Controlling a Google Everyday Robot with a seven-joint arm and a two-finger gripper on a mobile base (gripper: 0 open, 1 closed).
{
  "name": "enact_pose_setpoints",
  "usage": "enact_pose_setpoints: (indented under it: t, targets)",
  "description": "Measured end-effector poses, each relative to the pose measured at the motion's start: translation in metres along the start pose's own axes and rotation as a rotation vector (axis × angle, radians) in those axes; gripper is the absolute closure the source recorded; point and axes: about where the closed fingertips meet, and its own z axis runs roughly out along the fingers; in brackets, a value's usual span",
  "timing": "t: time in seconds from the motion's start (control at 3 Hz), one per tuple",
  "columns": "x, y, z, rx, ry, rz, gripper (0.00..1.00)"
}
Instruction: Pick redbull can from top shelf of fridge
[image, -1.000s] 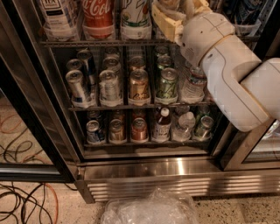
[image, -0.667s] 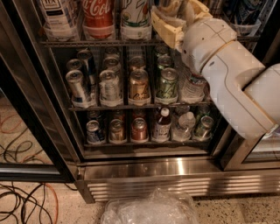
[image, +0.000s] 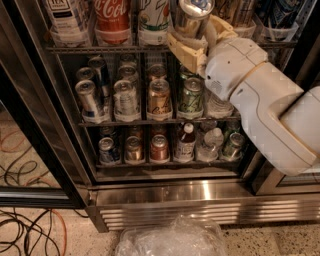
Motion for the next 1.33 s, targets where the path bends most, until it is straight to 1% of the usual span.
enact_pose_setpoints:
  t: [0.33, 0.67, 1.0, 1.33]
  targets:
    - [0.003, 0.025, -0.023, -0.087, 0.019, -0.002, 1.00]
    - [0.003, 0.025, -0.022, -0.086, 0.019, -0.003, 1.00]
    - [-0.003, 0.039, -0.028, -0.112, 0.013, -0.009, 1.00]
    - [-0.007, 0.073, -0.044, -0.175, 0.011, 0.028, 1.00]
